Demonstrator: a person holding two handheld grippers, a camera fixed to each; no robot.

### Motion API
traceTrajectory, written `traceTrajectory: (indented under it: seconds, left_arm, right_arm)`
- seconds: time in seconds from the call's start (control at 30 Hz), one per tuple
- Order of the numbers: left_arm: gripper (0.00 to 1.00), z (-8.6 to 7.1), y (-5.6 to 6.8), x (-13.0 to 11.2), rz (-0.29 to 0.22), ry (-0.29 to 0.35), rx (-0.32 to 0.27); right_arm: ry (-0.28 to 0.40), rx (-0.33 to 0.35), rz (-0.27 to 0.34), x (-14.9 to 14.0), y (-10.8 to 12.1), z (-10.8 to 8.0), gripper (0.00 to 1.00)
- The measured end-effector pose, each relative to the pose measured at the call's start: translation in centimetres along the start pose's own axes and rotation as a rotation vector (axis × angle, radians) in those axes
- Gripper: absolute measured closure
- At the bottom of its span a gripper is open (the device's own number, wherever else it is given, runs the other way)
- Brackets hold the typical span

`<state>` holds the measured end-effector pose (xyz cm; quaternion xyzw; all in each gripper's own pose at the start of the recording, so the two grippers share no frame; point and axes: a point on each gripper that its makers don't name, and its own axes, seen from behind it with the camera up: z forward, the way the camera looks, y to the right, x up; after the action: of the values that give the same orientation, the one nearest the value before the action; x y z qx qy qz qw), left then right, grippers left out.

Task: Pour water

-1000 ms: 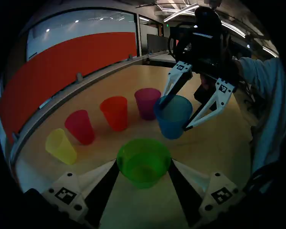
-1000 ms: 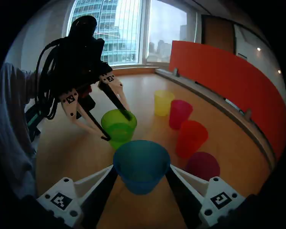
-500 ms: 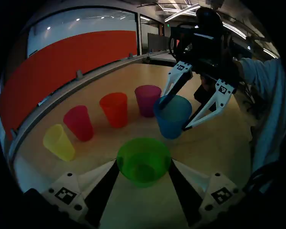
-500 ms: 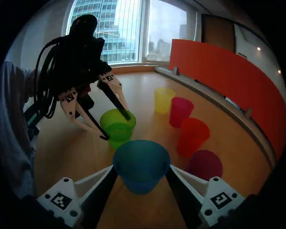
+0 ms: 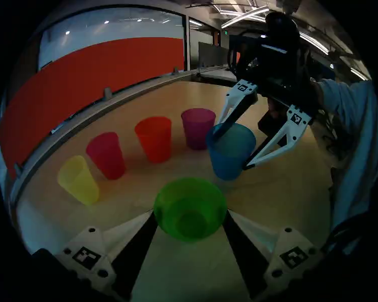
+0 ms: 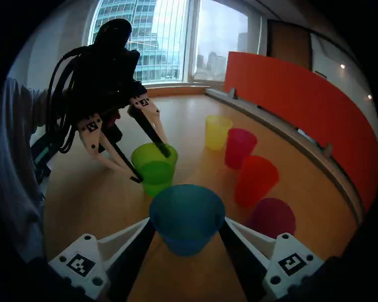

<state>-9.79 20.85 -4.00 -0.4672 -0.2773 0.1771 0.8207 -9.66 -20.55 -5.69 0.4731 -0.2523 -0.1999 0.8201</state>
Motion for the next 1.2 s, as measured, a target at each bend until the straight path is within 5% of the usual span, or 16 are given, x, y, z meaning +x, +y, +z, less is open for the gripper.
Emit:
traceTrajectory:
  seconds: [0.1,0.7,1.2]
  left_arm:
    - [0.02,0.1,0.3,-0.2,-0.001,-0.008,-0.009]
    - [0.02,-1.3,0.3,-0.9,-0.027,-0.008,-0.005]
    - [0.01,-2.5,0.0,-1.1,-0.071,0.006,0.018]
  right_arm:
    - [0.002,0.001,-0.002,0.1,-0.1,0.0,0.1]
    - [-0.003,-0.001,-0.004,-0.9,-0.4,1.1,0.1]
    - [-0.004,-0.011,0.034,-1.9,-0.4,0.3,0.05]
